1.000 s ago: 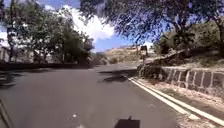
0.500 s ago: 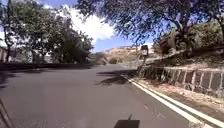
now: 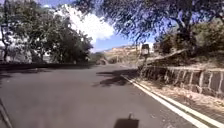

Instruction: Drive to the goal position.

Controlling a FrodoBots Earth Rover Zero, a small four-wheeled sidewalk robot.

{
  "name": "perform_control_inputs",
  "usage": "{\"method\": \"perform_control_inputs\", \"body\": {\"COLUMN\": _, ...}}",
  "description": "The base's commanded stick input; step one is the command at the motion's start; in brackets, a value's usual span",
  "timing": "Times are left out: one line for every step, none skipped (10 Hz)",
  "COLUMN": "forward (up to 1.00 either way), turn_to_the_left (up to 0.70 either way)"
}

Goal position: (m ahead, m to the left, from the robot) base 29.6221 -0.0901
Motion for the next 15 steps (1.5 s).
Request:
{"method": "perform_control_inputs", "body": {"forward": 0.5, "turn_to_the_left": 0.0}}
{"method": "perform_control_inputs", "body": {"forward": 0.5, "turn_to_the_left": 0.0}}
{"method": "perform_control_inputs", "body": {"forward": 0.5, "turn_to_the_left": 0.06}}
{"method": "perform_control_inputs", "body": {"forward": 0.5, "turn_to_the_left": 0.32}}
{"method": "perform_control_inputs", "body": {"forward": 0.5, "turn_to_the_left": 0.5}}
{"method": "perform_control_inputs", "body": {"forward": 0.5, "turn_to_the_left": 0.5}}
{"method": "perform_control_inputs", "body": {"forward": 0.5, "turn_to_the_left": 0.0}}
{"method": "perform_control_inputs", "body": {"forward": 0.5, "turn_to_the_left": 0.0}}
{"method": "perform_control_inputs", "body": {"forward": 0.5, "turn_to_the_left": 0.0}}
{"method": "perform_control_inputs", "body": {"forward": 0.5, "turn_to_the_left": 0.0}}
{"method": "perform_control_inputs", "body": {"forward": 0.5, "turn_to_the_left": 0.0}}
{"method": "perform_control_inputs", "body": {"forward": 0.5, "turn_to_the_left": 0.0}}
{"method": "perform_control_inputs", "body": {"forward": 0.5, "turn_to_the_left": 0.0}}
{"method": "perform_control_inputs", "body": {"forward": 0.5, "turn_to_the_left": 0.0}}
{"method": "perform_control_inputs", "body": {"forward": 0.5, "turn_to_the_left": 0.0}}
